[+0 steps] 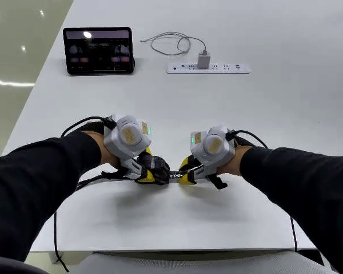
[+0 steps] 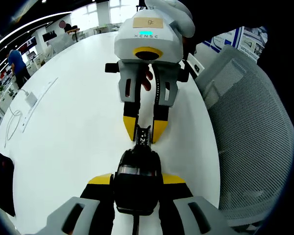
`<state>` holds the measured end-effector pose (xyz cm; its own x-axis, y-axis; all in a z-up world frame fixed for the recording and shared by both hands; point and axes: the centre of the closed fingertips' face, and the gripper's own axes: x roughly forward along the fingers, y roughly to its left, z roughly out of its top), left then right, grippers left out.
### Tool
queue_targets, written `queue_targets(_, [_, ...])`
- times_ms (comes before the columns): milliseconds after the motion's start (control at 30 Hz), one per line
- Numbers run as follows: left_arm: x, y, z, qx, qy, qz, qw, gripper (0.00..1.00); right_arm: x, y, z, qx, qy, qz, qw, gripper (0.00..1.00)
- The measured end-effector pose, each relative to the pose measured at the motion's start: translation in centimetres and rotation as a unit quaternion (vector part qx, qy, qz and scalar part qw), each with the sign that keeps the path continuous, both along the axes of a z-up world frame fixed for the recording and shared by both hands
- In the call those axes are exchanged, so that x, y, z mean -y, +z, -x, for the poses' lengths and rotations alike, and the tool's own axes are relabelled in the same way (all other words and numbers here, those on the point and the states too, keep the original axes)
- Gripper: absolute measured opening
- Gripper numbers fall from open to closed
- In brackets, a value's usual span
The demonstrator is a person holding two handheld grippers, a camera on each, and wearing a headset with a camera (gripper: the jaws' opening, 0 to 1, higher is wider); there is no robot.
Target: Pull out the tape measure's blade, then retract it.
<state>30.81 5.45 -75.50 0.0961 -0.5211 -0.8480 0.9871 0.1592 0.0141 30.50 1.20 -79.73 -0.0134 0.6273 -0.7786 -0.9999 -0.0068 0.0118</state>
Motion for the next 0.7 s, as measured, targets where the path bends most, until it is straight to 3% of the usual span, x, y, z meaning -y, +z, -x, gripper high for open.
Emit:
queue_targets(33, [0.0, 0.1, 0.0, 0.001, 0.002, 0.000, 1.0000, 0.30, -0.9, 0.4, -0.6, 0.044, 0.034, -0.023, 0.9982, 0.13])
queue_targets(67, [0.0, 0.1, 0.1, 0.000, 0.003, 0.000, 1.0000, 0.30, 0.1, 0.6, -0.1, 0.014, 0.005, -0.007, 0.9999, 0.12])
queue_targets(100, [0.0, 0.1, 0.1, 0.001, 0.002, 0.001, 1.0000, 0.30, 0.1, 0.8, -0.3, 0.006, -0.001, -0.016, 0.9999, 0.12])
queue_targets(367, [-0.2, 0.3, 0.1, -0.002, 0.014, 0.006, 0.9999, 0.30, 1.1, 0.6, -0.4, -0.010, -0.003, -0.017, 0.9998, 0.10])
queue_targets(533, [-0.4, 0.3, 0.1, -0.001, 0.013, 0.008, 0.9999, 0.30, 1.7, 0.5, -0.4, -0.007, 0.001, -0.014, 0.9999, 0.10])
queue_targets(700, [-0.3, 0.3, -0.1, -0.005, 0.017, 0.014, 0.9997, 0.30, 3.6, 0.5, -0.5, -0.001, -0.010, -0.010, 0.9999, 0.11])
